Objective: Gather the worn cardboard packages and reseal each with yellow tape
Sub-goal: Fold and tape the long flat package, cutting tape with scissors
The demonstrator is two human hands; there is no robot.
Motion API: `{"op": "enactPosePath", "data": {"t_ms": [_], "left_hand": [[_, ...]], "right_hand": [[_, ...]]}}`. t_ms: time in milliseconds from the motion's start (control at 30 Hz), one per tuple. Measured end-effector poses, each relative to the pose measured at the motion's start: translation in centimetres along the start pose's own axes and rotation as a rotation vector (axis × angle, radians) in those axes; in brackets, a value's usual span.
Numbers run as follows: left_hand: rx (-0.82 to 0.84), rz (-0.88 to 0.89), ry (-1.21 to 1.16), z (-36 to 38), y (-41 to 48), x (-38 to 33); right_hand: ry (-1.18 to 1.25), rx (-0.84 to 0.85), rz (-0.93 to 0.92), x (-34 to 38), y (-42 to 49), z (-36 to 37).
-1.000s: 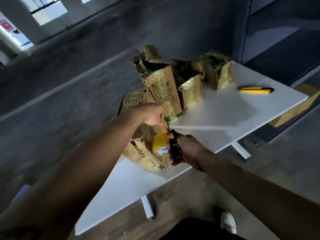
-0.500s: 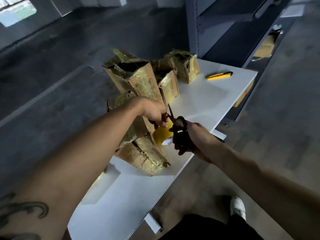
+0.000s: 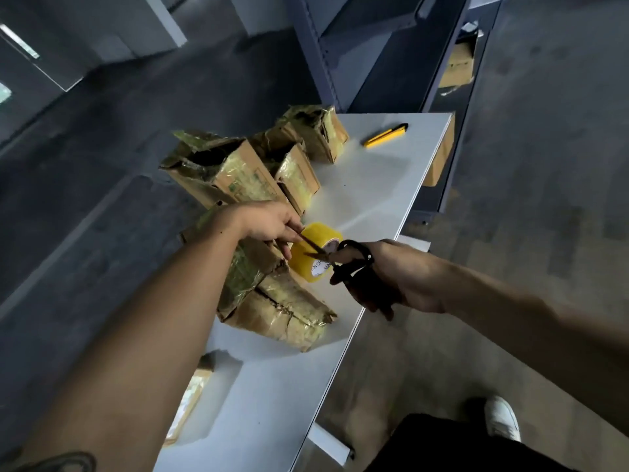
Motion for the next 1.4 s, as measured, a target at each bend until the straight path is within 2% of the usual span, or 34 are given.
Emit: {"op": "enactPosePath", "data": {"t_ms": [200, 533, 667, 1200, 1400], "left_hand": [[-0.019, -0.041, -0.015, 0.0, 0.4, -0.3], [-0.096, -0.066, -0.023, -0.4, -0.2, -0.4], [-0.086, -0.071, -0.087, -0.1, -0.1, -0.4], [-0.111, 0.005, -0.056, 0.4, -0.1, -0.4], [-0.259, 0.073, -0.176, 0.0, -1.1, -1.3]], "right_hand": [[-0.139, 0.034, 0.074, -2.1, 0.3, -0.6], [-0.179, 0.033, 0.134, -3.9, 3.9, -0.1], [-0.167, 0.026, 0.139, -4.1, 4.9, 0.1], [-0.041, 0.035, 0.066, -4.8, 6.5, 1.0], [-0.135, -0.033, 0.11, -6.5, 7.2, 0.8]]}}
Point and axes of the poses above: each hand's wrist, its own y-axis towards the middle knuckle, its own z-axis out of the palm, x = y × z, the point moved 9 cm from there along y, towards the middle knuckle, and after that the axes turned 4 degrees about -x, right-handed, at the moved point
